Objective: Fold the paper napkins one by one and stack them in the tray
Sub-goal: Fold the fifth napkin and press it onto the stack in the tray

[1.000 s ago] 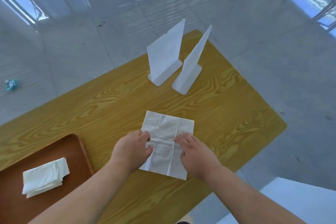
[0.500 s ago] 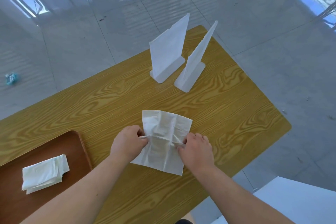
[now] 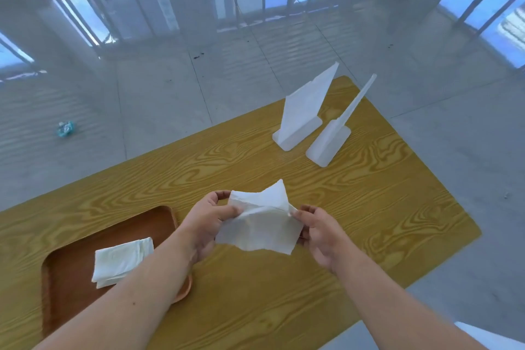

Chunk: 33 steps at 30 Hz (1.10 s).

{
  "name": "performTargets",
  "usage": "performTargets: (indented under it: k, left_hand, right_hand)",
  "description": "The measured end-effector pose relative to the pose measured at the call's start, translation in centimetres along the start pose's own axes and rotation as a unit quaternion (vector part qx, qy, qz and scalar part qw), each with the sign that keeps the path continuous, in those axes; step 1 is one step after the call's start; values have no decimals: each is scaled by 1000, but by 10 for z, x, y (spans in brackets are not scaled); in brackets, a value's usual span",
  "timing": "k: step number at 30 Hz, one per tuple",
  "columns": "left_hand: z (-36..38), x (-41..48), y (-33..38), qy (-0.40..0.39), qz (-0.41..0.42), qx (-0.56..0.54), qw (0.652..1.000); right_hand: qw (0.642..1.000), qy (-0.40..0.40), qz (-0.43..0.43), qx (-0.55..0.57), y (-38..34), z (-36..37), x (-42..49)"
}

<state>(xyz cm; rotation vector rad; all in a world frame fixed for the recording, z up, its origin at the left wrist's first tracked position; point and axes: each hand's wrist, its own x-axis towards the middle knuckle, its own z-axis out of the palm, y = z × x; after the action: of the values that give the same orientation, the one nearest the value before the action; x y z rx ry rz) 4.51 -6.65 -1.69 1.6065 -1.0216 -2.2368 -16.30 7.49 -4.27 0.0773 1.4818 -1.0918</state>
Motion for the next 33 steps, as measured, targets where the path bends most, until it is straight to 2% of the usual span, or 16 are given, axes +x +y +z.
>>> performTargets:
  k: [4,9,13,21,24,27,31,33]
  left_hand:
    - [-28,-24,21,6,46,-18,999]
    - [-68,-54,49,81,115,18,990]
    - [-101,-70,62,90,163,32,982]
    - [-139,-88,69,94,216,147,961]
    - [-145,-89,71,135,242,207,938]
    - [-151,-89,73,187,274,294,897]
    - [-151,-95,81,224,310,421,822]
    - [-147,-100,88,214,330,446,804]
  right_hand:
    - [997,-51,-52,-22,-20,41,-11]
    - [986,-102,-109,-79,-45,93,-26]
    - [970,-99,-165,-147,-62,122,-32]
    - [920,-93,-253,-285,-78,152,-46]
    - [886,-82,-294,-348,-79,159,-49]
    - [840,-40,-322,-434,-77,161,-56]
    - [723,18,-368,-585,-72,158,-65]
    - [674,36,-356,-647,-71,157,-68]
